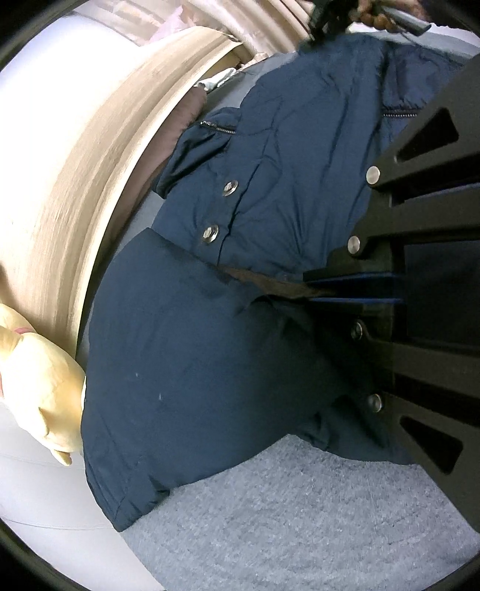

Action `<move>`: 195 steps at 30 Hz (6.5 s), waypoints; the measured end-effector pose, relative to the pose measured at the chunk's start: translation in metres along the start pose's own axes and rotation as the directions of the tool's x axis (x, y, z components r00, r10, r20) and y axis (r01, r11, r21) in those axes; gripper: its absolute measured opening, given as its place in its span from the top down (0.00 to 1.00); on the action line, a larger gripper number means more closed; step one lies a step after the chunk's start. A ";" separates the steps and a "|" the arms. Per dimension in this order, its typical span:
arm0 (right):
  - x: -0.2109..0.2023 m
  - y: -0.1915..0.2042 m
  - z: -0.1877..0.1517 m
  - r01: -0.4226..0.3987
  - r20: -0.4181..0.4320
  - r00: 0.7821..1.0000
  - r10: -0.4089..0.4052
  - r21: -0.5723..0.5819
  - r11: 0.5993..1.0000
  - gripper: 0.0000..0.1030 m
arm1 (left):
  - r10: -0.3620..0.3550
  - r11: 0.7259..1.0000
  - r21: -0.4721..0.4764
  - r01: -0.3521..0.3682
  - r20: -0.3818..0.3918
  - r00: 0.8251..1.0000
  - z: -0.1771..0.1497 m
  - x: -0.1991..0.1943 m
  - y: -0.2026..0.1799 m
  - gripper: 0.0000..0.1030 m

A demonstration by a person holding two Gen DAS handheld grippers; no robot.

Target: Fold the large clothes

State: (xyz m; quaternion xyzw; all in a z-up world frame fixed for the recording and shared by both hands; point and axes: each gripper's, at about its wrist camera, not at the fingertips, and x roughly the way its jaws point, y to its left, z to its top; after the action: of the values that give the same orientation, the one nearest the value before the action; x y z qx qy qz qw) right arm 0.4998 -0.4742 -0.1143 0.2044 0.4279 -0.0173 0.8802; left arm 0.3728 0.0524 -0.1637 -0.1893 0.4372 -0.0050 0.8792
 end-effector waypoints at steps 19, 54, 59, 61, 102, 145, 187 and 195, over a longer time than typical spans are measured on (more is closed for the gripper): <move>-0.034 -0.002 -0.086 0.057 -0.105 0.993 -0.058 -0.013 0.998 0.78 | 0.058 0.997 0.051 -0.058 -0.002 0.998 0.000 0.001 -0.009 0.89; -0.104 0.084 -0.149 -0.015 0.166 0.985 0.049 -0.198 0.980 0.10 | -0.095 0.796 -0.592 0.126 0.083 0.992 0.140 -0.039 0.255 0.29; -0.112 0.076 -0.157 -0.012 0.161 0.986 0.043 -0.187 0.982 0.09 | -0.088 0.797 -0.592 0.123 0.089 0.992 0.158 -0.018 0.262 0.30; -0.119 0.074 -0.161 -0.008 0.167 0.985 0.041 -0.195 0.981 0.09 | -0.089 0.795 -0.594 0.122 0.085 0.992 0.162 -0.009 0.262 0.31; -0.195 -0.016 -0.202 -0.061 0.281 0.958 0.058 0.000 0.998 0.09 | -0.153 0.937 0.322 0.135 0.032 0.988 0.096 -0.083 -0.186 0.33; -0.114 0.136 -0.067 -0.051 0.183 0.981 0.060 -0.053 0.997 0.89 | 0.024 0.993 -0.116 -0.012 0.102 0.994 0.046 -0.104 0.095 0.28; 0.003 0.080 -0.107 0.021 -0.033 0.999 -0.021 0.002 1.000 0.89 | -0.025 0.999 -0.038 0.024 -0.027 0.999 0.123 -0.009 0.040 0.23; 0.007 0.073 -0.109 -0.024 -0.004 1.000 0.024 0.018 1.000 0.89 | -0.131 0.989 -0.089 0.117 -0.169 0.977 0.148 0.049 0.035 0.85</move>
State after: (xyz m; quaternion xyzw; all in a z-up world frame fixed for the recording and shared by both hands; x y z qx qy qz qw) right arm 0.4376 -0.3659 -0.1544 0.2175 0.4272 -0.0103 0.8775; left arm 0.5120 0.1253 -0.1322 -0.2493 0.4997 -0.0592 0.8274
